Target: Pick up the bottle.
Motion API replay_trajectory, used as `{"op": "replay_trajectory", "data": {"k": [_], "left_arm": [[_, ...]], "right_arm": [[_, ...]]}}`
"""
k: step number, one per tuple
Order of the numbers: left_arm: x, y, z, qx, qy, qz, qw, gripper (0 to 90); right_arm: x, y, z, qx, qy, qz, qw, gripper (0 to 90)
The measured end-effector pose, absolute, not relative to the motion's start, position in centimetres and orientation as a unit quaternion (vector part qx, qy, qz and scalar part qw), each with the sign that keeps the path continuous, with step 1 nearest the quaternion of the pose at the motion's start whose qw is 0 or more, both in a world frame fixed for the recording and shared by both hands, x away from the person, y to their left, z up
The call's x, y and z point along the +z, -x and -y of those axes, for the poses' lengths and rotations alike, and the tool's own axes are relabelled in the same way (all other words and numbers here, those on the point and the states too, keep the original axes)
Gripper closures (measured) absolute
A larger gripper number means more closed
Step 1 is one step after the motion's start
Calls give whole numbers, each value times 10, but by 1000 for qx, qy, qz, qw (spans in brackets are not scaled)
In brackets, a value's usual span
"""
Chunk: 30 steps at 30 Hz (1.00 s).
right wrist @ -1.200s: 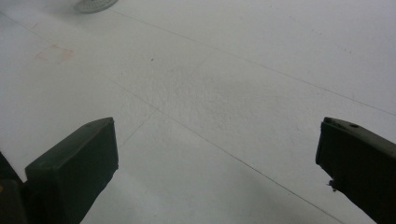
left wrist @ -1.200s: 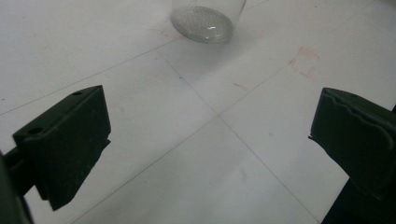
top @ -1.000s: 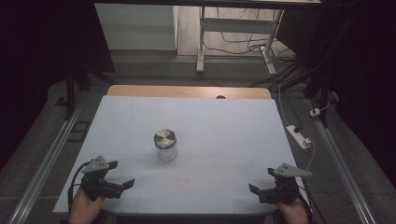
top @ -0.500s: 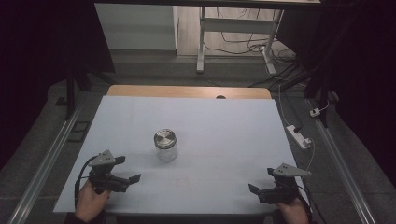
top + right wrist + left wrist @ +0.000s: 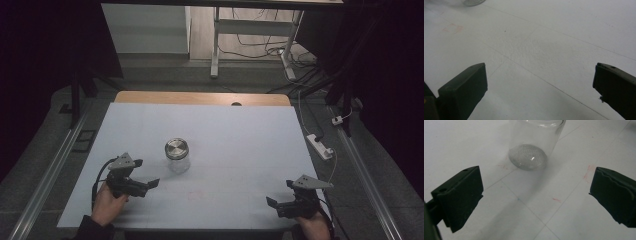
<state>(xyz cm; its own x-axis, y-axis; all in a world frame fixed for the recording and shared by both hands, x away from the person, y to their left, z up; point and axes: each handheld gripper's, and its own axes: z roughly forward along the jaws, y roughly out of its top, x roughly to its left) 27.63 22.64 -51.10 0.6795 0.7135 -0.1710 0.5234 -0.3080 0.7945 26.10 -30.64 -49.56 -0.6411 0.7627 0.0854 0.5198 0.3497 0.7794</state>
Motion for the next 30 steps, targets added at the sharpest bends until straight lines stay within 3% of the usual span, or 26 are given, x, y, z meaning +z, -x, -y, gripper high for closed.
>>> {"op": "replay_trajectory", "data": {"k": [30], "left_arm": [[-512,-342,-177,109,-826,-349,429,0]], "right_arm": [[-496,-262,306,408,-397,-810,144,0]]}}
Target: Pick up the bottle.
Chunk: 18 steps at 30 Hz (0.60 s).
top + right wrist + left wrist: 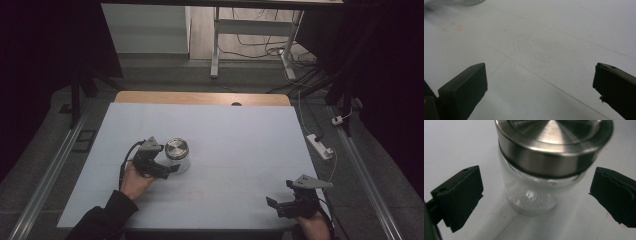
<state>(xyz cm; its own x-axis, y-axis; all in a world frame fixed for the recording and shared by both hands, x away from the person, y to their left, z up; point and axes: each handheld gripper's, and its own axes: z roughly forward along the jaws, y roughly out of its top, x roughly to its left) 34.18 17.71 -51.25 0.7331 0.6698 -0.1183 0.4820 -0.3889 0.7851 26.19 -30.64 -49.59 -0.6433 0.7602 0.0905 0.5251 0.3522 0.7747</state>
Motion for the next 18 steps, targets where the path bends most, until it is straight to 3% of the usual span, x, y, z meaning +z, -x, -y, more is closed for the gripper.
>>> {"op": "replay_trajectory", "data": {"k": [10,18], "left_arm": [[-519,-359,-160,109,-839,-336,414,1],[-519,-360,-155,119,-846,-315,413,102]], "right_arm": [[-496,-262,306,408,-397,-810,143,0],[-496,-262,306,408,-397,-810,143,0]]}}
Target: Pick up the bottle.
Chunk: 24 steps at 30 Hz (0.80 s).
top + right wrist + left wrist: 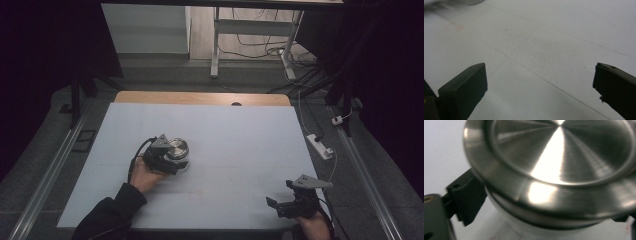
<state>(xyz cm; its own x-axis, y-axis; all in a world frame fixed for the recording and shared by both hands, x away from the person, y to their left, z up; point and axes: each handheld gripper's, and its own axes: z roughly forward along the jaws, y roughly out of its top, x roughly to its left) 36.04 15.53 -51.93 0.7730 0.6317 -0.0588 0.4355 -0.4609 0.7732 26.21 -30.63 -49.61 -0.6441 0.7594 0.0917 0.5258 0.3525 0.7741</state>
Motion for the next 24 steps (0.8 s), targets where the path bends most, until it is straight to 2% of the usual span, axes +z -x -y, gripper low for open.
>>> {"op": "replay_trajectory", "data": {"k": [3,17,24], "left_arm": [[-518,-359,-154,126,-849,-311,408,146],[-515,-358,-154,134,-847,-329,396,153],[-506,-357,-161,129,-839,-335,409,153]], "right_arm": [[-496,-262,306,408,-397,-810,143,0],[-496,-262,306,408,-394,-811,145,0],[-496,-262,306,408,-394,-811,145,0]]}}
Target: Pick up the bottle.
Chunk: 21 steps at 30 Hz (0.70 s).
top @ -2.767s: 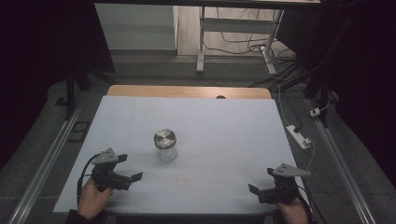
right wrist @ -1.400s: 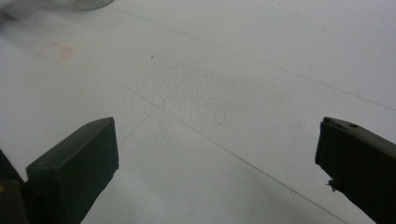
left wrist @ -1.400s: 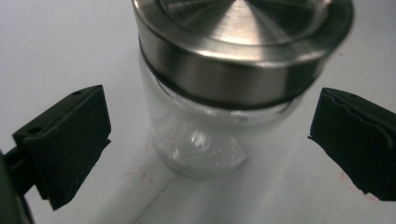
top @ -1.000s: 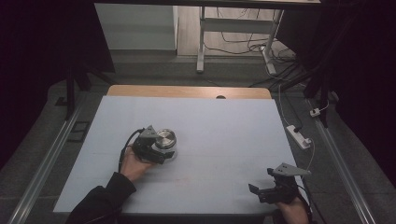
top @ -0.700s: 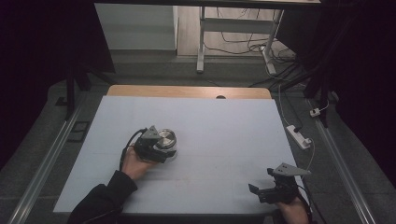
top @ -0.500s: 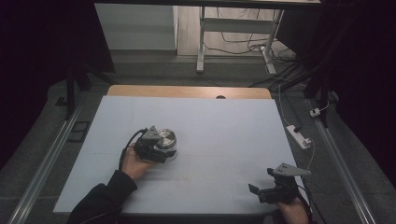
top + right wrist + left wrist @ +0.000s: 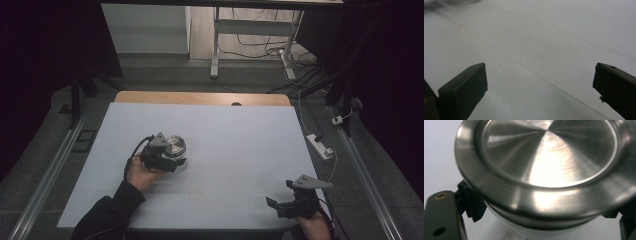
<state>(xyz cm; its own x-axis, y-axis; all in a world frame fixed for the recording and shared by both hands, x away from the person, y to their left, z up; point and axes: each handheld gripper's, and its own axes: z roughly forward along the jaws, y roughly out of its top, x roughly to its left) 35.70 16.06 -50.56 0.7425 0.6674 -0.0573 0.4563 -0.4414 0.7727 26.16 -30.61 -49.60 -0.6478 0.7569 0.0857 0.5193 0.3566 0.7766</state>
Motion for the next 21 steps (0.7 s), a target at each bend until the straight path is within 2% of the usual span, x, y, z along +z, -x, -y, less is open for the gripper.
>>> {"op": "replay_trajectory", "data": {"k": [21], "left_arm": [[-474,-351,-148,103,-853,-293,419,153]], "right_arm": [[-496,-261,307,412,-397,-807,146,0]]}}
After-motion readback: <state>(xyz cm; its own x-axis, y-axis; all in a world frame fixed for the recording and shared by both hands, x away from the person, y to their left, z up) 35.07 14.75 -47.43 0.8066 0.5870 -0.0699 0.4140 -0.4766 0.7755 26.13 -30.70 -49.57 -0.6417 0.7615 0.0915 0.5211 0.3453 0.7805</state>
